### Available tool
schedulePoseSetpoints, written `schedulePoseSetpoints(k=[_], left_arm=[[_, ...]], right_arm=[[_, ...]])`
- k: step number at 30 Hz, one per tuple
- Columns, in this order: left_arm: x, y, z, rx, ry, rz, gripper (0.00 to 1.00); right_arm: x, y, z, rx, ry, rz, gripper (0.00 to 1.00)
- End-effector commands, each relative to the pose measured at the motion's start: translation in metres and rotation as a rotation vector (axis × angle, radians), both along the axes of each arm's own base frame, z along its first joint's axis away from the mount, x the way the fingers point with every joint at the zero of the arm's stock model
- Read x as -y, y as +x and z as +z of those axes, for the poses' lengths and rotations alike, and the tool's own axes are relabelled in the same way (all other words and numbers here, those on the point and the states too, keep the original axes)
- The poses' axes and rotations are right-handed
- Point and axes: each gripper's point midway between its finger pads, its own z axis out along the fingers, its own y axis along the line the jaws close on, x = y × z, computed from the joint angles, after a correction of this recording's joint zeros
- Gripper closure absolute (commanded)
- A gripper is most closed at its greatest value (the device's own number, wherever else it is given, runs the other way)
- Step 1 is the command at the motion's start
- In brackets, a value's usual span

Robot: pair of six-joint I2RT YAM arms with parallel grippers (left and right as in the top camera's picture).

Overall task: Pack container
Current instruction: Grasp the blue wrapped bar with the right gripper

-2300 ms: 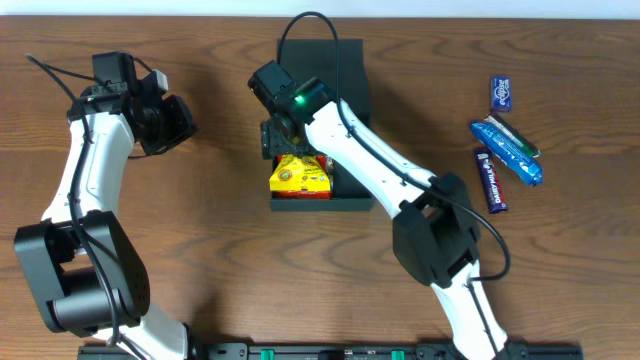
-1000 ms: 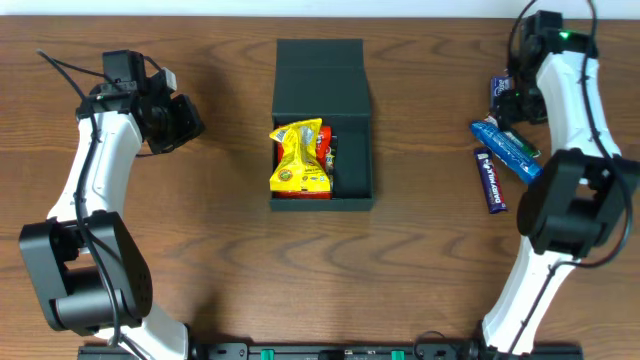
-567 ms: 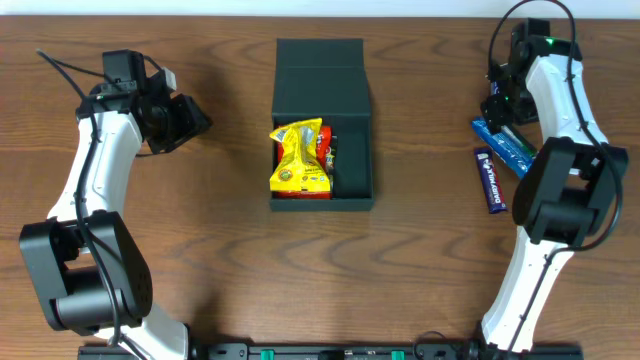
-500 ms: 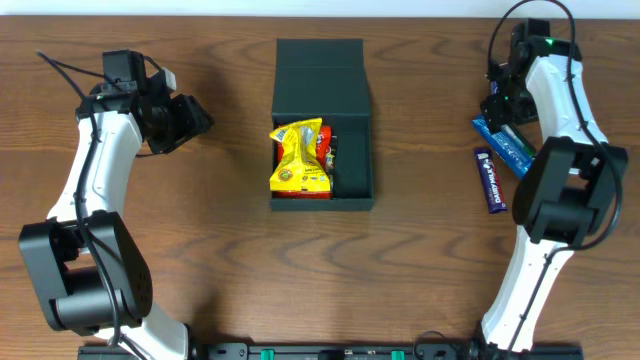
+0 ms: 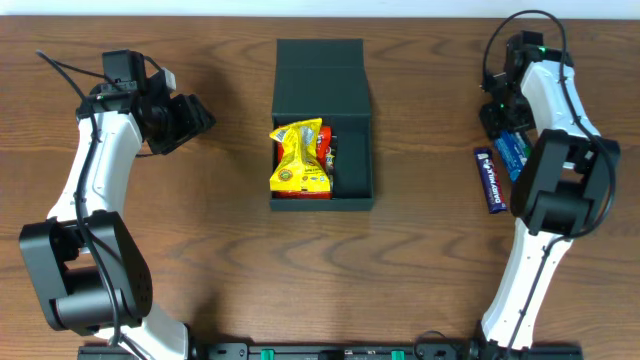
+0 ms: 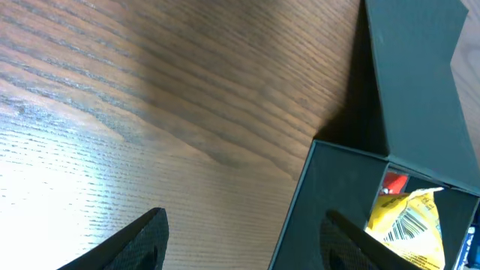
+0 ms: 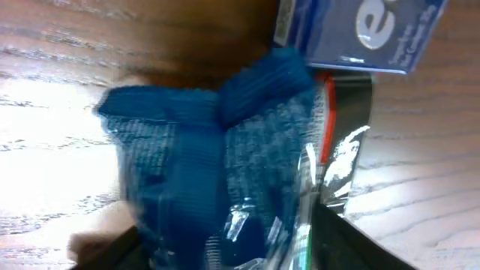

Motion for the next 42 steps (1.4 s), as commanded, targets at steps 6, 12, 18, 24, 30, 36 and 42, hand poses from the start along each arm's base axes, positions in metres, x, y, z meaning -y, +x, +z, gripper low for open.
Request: schedulePoseSetpoints(k=[6, 12, 18, 24, 30, 36, 42], left_arm=[[-0.001, 0.004, 0.01, 0.027, 0.005, 0.006, 0.34], [-0.001, 0.004, 0.01, 0.027, 0.005, 0.006, 0.34], [-0.001, 0.004, 0.01, 0.027, 0.004, 0.006, 0.34], [-0.001, 0.004, 0.01, 0.027, 0.005, 0.005, 0.34], [-0.001, 0.004, 0.01, 0.028, 0.005, 0.005, 0.34], [-0.001, 0.004, 0.01, 0.027, 0.005, 0.005, 0.34], [-0.001, 0.004, 0.01, 0.032, 0.01, -0.005, 0.34]], right_arm=[[-0.007, -0.006, -0.011, -0.014, 0.054, -0.082, 0.6], [-0.007, -0.009, -0.004, -0.013, 0.042, -0.122, 0.68], [-0.009, -0.006, 0.014, 0.028, 0.038, -0.155, 0.68], [-0.011, 0.004, 0.064, 0.147, 0.029, -0.163, 0.66], [-0.038, 0.008, 0.127, 0.294, 0.114, -0.167, 0.66], [-0.098, 0.001, 0.177, 0.38, 0.348, -0.226, 0.72], [-0.183, -0.013, 0.18, 0.295, 0.519, -0.275, 0.76]])
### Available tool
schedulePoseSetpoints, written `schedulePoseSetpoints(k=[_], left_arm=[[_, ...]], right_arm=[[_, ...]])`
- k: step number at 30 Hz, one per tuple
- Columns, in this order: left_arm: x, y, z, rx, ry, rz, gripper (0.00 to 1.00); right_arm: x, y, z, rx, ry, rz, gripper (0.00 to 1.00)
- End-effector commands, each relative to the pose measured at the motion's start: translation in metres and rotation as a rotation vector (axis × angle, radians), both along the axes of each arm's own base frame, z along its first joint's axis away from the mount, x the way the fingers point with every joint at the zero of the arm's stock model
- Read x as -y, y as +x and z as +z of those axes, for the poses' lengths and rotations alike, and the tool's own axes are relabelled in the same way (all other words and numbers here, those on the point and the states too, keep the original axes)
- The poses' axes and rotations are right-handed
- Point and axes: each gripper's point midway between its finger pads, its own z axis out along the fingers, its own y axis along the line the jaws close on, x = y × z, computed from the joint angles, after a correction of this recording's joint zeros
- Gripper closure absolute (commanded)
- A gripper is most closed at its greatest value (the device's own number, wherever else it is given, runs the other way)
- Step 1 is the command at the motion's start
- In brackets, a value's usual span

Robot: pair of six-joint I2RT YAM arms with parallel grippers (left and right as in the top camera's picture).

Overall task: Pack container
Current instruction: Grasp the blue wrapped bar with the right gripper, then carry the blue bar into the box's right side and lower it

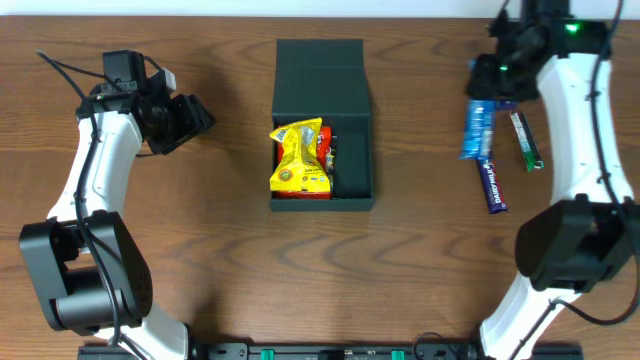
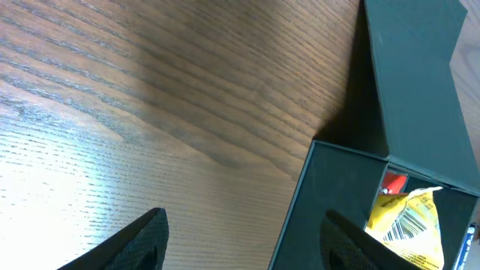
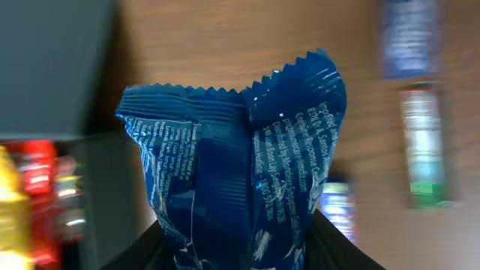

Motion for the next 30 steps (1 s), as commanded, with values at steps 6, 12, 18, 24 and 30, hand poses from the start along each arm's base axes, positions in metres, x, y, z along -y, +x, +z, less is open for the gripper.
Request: schedulePoseSetpoints(k=[6, 12, 18, 24, 30], left_arm=[[-0.001, 0.004, 0.01, 0.032, 0.014, -0.014, 0.34], [-0.001, 0.003, 0.01, 0.028, 0.013, -0.014, 0.34], [-0.001, 0.002, 0.01, 0.038, 0.025, -0.043, 0.34], [0.0, 0.002, 0.01, 0.04, 0.027, -0.051, 0.35], [0.0, 0.002, 0.01, 0.04, 0.028, -0.054, 0.35]], right_arm=[[-0.135, -0.012, -0.009, -0.06, 0.169, 0.033, 0.81], [-0.185, -0.024, -0.038, -0.109, 0.11, 0.024, 0.9], [-0.219, -0.03, -0.066, -0.12, 0.059, 0.038, 0.97], [-0.223, -0.029, -0.087, -0.12, -0.01, -0.008, 0.96], [-0.217, -0.028, -0.104, -0.136, -0.068, -0.016, 0.96]])
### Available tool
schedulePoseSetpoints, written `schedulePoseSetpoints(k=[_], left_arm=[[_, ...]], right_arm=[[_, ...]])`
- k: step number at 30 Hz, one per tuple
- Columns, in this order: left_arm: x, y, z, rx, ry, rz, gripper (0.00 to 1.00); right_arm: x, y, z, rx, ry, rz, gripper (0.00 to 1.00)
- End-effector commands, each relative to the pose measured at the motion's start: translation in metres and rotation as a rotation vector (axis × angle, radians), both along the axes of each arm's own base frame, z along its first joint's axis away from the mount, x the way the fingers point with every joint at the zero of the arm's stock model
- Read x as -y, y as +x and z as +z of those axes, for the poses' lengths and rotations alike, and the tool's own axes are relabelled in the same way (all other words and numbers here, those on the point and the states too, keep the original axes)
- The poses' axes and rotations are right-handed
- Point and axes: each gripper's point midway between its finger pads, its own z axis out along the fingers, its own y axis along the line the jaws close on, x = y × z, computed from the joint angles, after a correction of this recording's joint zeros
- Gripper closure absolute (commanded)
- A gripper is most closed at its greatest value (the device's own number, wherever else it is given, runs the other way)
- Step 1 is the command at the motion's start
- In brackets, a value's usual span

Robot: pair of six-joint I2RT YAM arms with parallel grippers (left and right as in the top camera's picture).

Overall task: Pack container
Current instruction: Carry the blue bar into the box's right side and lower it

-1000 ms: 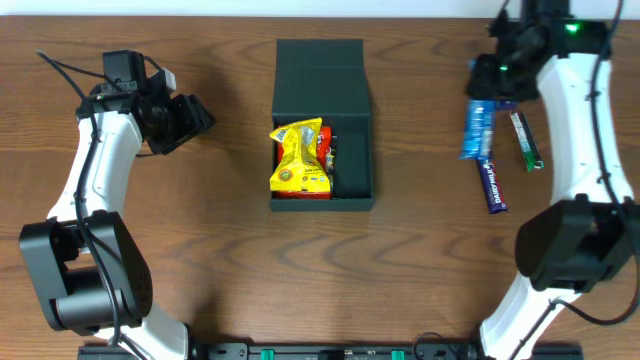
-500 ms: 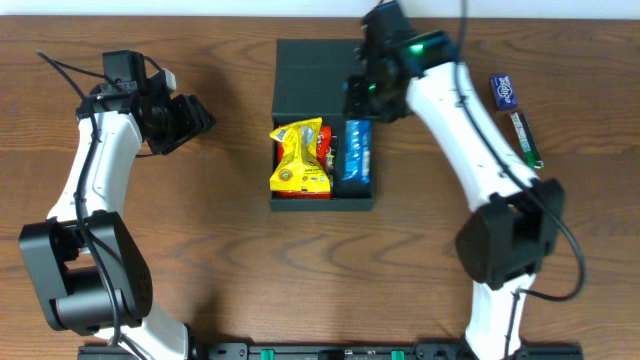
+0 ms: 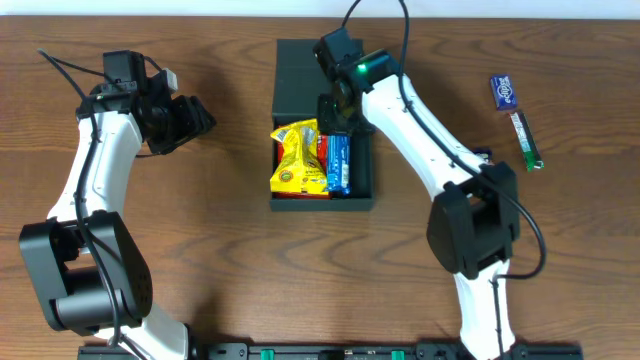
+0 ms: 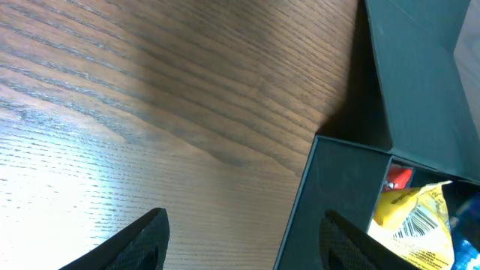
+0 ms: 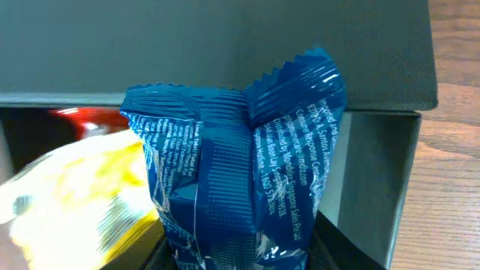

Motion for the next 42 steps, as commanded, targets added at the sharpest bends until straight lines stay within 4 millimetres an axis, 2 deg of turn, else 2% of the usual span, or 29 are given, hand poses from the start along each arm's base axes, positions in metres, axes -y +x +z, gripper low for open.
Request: schedulePoseSetpoints(k=[1, 7, 15, 19, 22, 24, 26, 27, 31, 33, 36, 41, 42], left_arm=[[0.0, 0.003, 0.01, 0.036, 0.015, -0.026, 0.35], [-0.001, 0.003, 0.01, 0.039, 0.019, -0.035, 0.35], [-0.001, 0.003, 0.01, 0.039, 0.019, -0.034, 0.35], [-0.001, 0.003, 0.01, 0.039, 0.019, -0.034, 0.35], [-0.001, 0.003, 0.01, 0.039, 0.019, -0.034, 0.35], [-0.001, 0.003, 0.01, 0.039, 0.019, -0.034, 0.34], [-0.001, 0.004, 0.01, 0.04, 0.019, -0.034, 0.35], [-0.001, 0.004, 0.01, 0.04, 0.019, -0.034, 0.35], [-0.001, 0.004, 0.01, 0.04, 0.02, -0.034, 0.34], [-0.001, 0.004, 0.011, 0.043, 0.02, -0.034, 0.34], [-0.001, 0.005, 0.011, 0.047, 0.021, -0.034, 0.34], [-0.001, 0.005, 0.011, 0.047, 0.021, -0.034, 0.34], [-0.001, 0.005, 0.011, 0.046, 0.021, -0.034, 0.34]], right_arm=[[0.009, 0.003, -0.011, 0.007, -0.069, -0.033, 0.96], [0.013, 0.005, -0.012, 0.012, -0.087, -0.022, 0.94], [0.001, -0.008, -0.039, -0.065, -0.084, 0.035, 0.93], [-0.004, -0.012, -0.046, -0.09, -0.067, 0.076, 0.91], [-0.005, -0.013, -0.049, -0.099, -0.067, 0.087, 0.82], [-0.004, -0.013, -0.049, -0.1, -0.067, 0.087, 0.71], [-0.004, -0.013, -0.049, -0.1, -0.067, 0.092, 0.4], [-0.005, -0.013, -0.047, -0.099, -0.065, 0.092, 0.3], [-0.005, -0.009, -0.033, -0.068, -0.049, 0.087, 0.18], [-0.006, -0.004, -0.018, -0.035, -0.033, 0.087, 0.13], [-0.006, 0.002, 0.005, 0.019, -0.018, 0.099, 0.17], [-0.004, 0.003, 0.032, 0.079, -0.009, 0.11, 0.48], [-0.001, 0.005, 0.036, 0.095, -0.018, 0.105, 0.5]])
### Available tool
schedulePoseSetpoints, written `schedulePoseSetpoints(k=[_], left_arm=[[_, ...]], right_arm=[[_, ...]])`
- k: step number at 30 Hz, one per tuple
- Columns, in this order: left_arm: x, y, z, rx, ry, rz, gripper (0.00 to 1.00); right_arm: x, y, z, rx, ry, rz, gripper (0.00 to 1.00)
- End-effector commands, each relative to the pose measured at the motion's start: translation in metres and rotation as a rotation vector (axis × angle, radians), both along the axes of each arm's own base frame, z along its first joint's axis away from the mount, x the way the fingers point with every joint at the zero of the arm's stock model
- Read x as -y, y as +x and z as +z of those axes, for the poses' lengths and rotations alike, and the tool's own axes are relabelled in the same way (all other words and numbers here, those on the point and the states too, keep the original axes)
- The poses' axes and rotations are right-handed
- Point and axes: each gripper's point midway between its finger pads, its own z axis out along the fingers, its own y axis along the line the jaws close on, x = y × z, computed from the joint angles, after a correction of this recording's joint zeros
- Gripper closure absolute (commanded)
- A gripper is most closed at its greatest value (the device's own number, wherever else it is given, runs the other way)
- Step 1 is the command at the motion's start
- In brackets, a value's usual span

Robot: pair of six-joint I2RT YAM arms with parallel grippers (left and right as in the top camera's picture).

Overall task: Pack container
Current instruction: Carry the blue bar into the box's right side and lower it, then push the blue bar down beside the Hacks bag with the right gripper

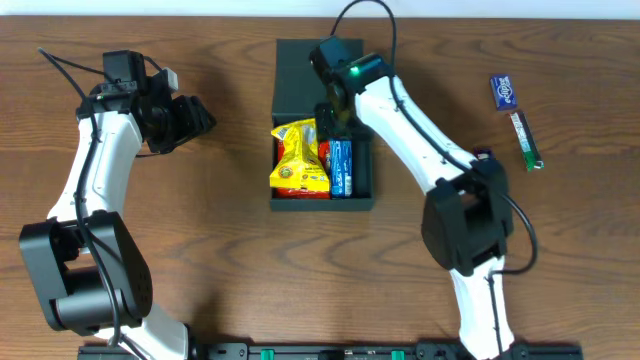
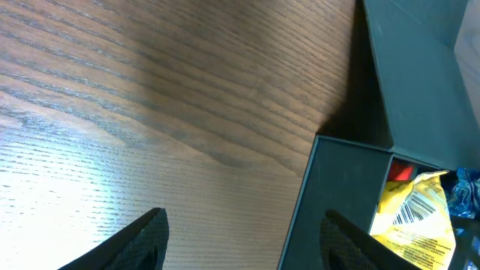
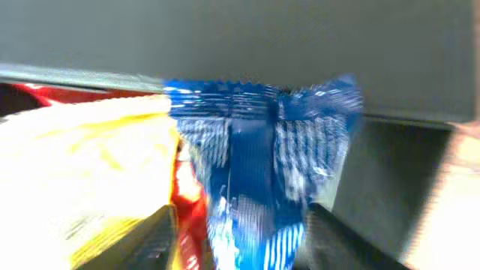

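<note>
The dark green box [image 1: 322,203] stands mid-table with its lid [image 1: 300,68] folded back. Inside lie a yellow packet [image 1: 298,158], a red packet [image 1: 322,150] and a blue packet [image 1: 342,167] along the right side. My right gripper [image 1: 332,118] hangs over the back of the box, shut on the blue packet's [image 3: 255,150] top end; that view is blurred, with the yellow packet [image 3: 82,172] to the left. My left gripper [image 1: 200,118] is open and holds nothing, left of the box [image 2: 337,195].
At the far right of the table lie a small blue packet [image 1: 505,91] and a thin green bar [image 1: 525,140]. A dark blue bar [image 1: 483,155] shows only partly behind my right arm. The lid [image 2: 412,60] stands behind the box.
The blue packet sits a little lower and farther right in the box, beside the red packet. My right gripper has shifted slightly and its view is now blurred. The left arm is unchanged.
My right gripper was down on the blue packet at the far right among the bars. Then it held the packet above the table there. Later it was over the box with the packet hanging into it, and now the packet is down inside.
</note>
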Motion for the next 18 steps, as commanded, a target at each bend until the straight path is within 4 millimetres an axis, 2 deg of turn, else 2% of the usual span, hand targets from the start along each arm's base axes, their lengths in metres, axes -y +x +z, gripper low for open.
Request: schedulePoseSetpoints(k=[1, 3, 4, 6, 7, 9, 18], left_arm=[[-0.001, 0.004, 0.011, 0.035, 0.011, -0.015, 0.34], [-0.001, 0.004, 0.011, 0.035, 0.011, -0.015, 0.34], [-0.001, 0.004, 0.011, 0.035, 0.011, -0.015, 0.34], [-0.001, 0.004, 0.011, 0.035, 0.011, -0.015, 0.34], [-0.001, 0.004, 0.011, 0.035, 0.011, -0.015, 0.34], [-0.001, 0.004, 0.01, 0.034, 0.011, -0.015, 0.34], [-0.001, 0.003, 0.01, 0.031, 0.011, -0.015, 0.34]], right_arm=[[0.003, 0.012, 0.045, 0.122, 0.009, 0.002, 0.5], [0.006, 0.016, 0.051, 0.155, -0.005, -0.006, 0.5], [0.007, 0.019, 0.052, 0.17, -0.01, -0.008, 0.53], [0.005, 0.025, 0.053, 0.191, -0.003, -0.008, 0.88], [0.0, 0.029, 0.048, 0.197, 0.014, 0.001, 0.99], [-0.005, 0.031, 0.041, 0.193, 0.017, 0.015, 0.99], [0.013, 0.034, 0.005, 0.137, -0.071, 0.008, 0.99]])
